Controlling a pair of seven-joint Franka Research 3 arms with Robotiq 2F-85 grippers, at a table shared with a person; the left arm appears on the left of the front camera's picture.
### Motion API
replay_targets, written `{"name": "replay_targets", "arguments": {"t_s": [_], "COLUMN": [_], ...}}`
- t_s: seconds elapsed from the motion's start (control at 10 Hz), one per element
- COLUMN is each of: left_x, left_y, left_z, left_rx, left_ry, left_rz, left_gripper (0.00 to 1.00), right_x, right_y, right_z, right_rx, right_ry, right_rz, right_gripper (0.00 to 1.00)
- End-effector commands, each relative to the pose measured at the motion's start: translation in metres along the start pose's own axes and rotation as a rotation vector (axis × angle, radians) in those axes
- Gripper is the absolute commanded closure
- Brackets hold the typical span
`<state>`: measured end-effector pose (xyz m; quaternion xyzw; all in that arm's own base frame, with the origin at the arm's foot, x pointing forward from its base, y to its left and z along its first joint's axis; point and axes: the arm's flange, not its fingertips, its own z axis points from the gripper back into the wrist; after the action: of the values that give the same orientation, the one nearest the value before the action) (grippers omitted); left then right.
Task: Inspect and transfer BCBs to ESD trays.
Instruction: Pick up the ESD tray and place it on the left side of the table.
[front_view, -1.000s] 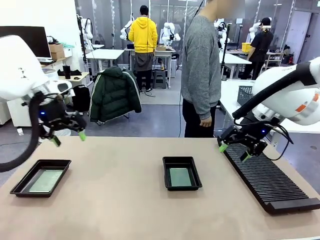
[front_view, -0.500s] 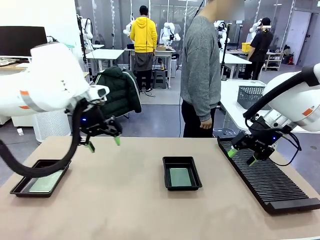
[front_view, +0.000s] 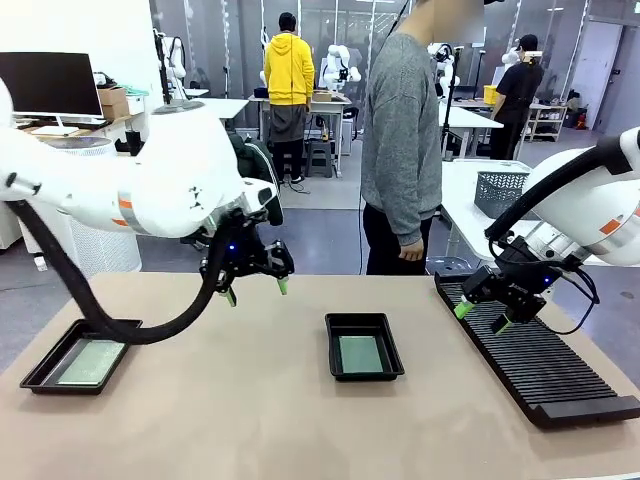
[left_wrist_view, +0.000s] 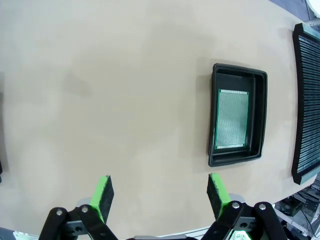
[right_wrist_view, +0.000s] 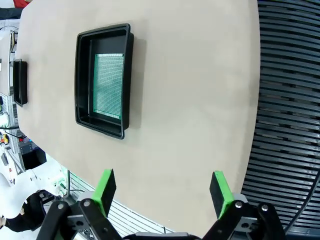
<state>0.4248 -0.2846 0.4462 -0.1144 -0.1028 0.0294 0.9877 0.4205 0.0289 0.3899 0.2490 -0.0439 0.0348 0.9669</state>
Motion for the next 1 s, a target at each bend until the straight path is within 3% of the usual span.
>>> {"name": "replay_targets", "arguments": {"t_s": [0.0, 0.5, 0.9], "left_x": [0.01, 0.02, 0.018], "left_y": [-0.029, -0.096, -0.119], "left_z": [-0.016, -0.062, -0.109], "left_rx": [0.039, 0.073, 0.102], "left_ry": [-0.007, 0.031, 0.082], "left_rz": [-0.007, -0.06, -0.068], "left_gripper": [0.0, 0.0, 0.0], "right_x": [-0.001, -0.001, -0.001], "right_y": [0.0, 0.0, 0.0], "right_z": [0.002, 0.002, 0.002], "right_rx": [0.0, 0.0, 0.0], "right_ry": [-0.003, -0.003, -0.003], "right_rz": [-0.008, -0.008, -0.008], "right_gripper": [0.0, 0.0, 0.0]}}
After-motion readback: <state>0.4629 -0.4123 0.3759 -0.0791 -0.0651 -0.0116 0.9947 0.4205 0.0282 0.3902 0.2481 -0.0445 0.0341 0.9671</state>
